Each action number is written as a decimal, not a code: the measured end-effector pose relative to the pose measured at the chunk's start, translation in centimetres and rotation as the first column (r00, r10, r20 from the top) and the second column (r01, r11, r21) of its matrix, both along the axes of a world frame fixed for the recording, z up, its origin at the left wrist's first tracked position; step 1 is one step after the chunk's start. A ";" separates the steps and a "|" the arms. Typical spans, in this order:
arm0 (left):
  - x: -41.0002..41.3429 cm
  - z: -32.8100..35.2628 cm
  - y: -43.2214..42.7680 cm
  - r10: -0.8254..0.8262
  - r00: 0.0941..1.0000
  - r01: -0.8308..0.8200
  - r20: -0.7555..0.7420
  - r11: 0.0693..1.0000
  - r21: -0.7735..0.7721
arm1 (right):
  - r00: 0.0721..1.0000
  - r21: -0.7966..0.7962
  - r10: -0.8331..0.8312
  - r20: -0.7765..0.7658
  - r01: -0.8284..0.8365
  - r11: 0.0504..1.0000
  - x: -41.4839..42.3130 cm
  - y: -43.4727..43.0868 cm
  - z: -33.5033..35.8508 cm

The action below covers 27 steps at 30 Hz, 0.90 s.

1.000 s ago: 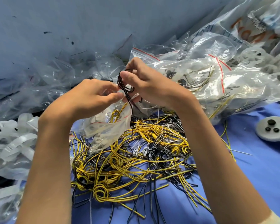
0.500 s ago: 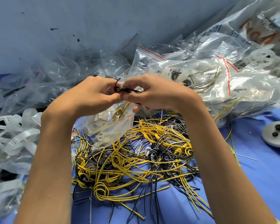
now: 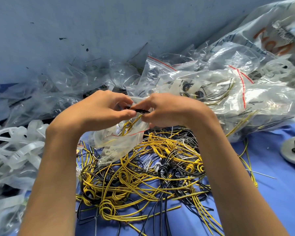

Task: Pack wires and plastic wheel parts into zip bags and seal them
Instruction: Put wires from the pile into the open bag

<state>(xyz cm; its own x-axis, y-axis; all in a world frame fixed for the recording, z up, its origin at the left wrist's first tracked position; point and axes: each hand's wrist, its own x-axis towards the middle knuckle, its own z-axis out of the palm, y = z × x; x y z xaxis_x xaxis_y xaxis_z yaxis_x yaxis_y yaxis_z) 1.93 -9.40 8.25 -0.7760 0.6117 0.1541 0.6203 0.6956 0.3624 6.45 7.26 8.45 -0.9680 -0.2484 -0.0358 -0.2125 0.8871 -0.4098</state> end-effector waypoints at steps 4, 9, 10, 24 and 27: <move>0.2 0.1 0.1 0.030 0.999 -0.030 -0.016 1.000 -0.002 | 1.000 0.102 -0.001 -0.012 0.003 0.995 0.2 -0.1 0.1; 0.3 0.1 0.2 0.021 0.999 -0.021 0.029 1.000 0.005 | 0.997 0.069 -0.058 -0.048 0.061 0.996 0.3 -0.1 0.2; 0.3 0.1 0.3 0.019 1.000 -0.020 0.020 1.000 0.015 | 0.995 0.072 -0.079 -0.057 0.083 0.994 0.3 -0.1 0.1; 0.0 0.0 0.2 0.019 0.995 -0.018 -0.098 1.000 0.014 | 0.979 0.091 0.073 -0.193 -0.056 0.994 0.0 -1.5 -0.1; -0.2 -0.2 0.3 0.047 0.995 -0.044 -0.093 0.998 0.035 | 0.991 0.183 0.044 -0.123 -0.021 0.983 0.0 -1.7 -0.6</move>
<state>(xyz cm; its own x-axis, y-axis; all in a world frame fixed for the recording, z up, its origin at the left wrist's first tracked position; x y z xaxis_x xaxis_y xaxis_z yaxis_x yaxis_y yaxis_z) 1.73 -9.10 8.09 -0.7837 0.5697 0.2474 0.6210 0.7123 0.3270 6.41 5.57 7.85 -0.9590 -0.2808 0.0382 -0.2824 0.9358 -0.2112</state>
